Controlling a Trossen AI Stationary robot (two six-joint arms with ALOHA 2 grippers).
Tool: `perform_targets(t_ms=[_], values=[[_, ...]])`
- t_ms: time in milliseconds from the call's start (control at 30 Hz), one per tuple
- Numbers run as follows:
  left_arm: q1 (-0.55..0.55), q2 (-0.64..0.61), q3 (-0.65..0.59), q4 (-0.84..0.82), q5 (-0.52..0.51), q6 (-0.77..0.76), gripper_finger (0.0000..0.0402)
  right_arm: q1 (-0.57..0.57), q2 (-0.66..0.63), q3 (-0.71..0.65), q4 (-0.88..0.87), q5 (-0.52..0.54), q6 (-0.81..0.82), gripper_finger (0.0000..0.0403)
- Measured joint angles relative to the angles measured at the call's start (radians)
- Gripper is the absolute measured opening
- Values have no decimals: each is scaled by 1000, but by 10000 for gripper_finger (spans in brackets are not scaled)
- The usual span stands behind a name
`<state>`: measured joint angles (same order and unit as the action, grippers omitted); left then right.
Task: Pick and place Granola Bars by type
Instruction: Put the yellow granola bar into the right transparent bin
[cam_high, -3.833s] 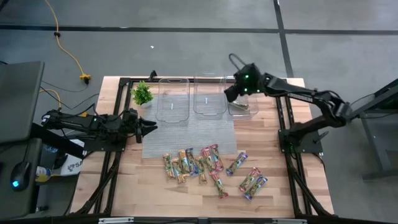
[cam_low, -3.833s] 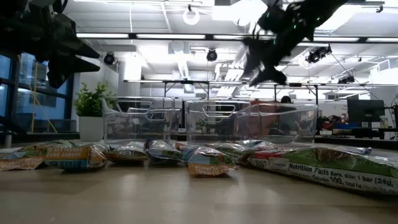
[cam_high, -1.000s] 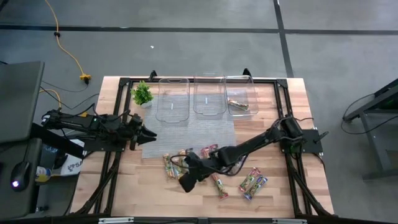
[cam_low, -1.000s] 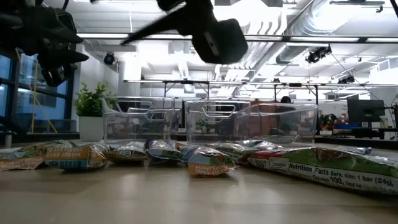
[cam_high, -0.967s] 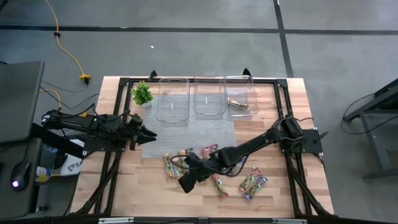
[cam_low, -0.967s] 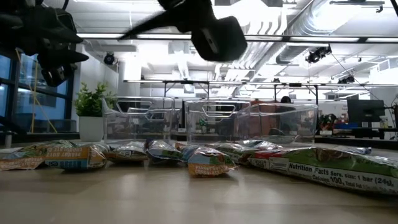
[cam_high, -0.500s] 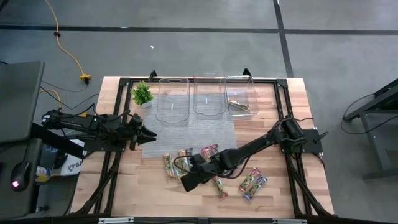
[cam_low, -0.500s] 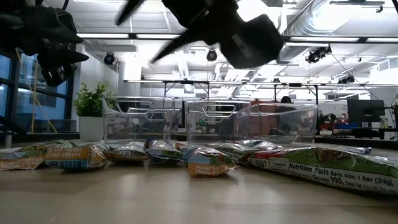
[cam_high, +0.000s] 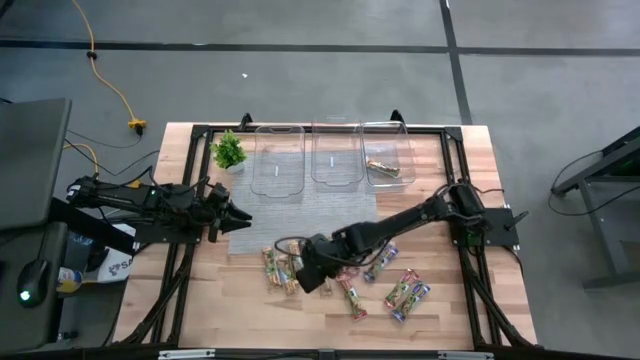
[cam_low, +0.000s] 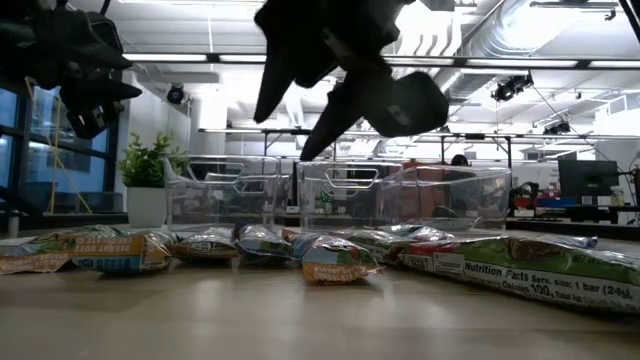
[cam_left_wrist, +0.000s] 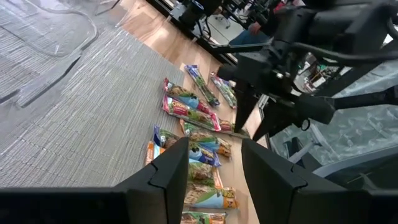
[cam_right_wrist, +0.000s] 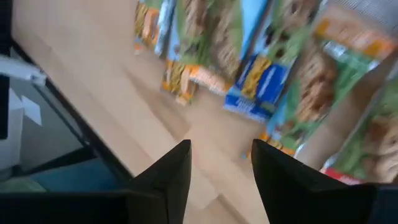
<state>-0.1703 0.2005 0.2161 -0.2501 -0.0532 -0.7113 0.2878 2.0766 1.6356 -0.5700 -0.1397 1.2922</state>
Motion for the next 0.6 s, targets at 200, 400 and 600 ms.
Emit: perform_targets(t_ms=[200,400,600], values=[[0,0,0,0,0,0,142,-16,2,-8,-62,14,-16,176],[0,0,0,0,1,0,142,-11,5,-58,-37,-54,64,214],[0,0,0,-17,2,0,142,17,5,-87,6,-50,122,220]])
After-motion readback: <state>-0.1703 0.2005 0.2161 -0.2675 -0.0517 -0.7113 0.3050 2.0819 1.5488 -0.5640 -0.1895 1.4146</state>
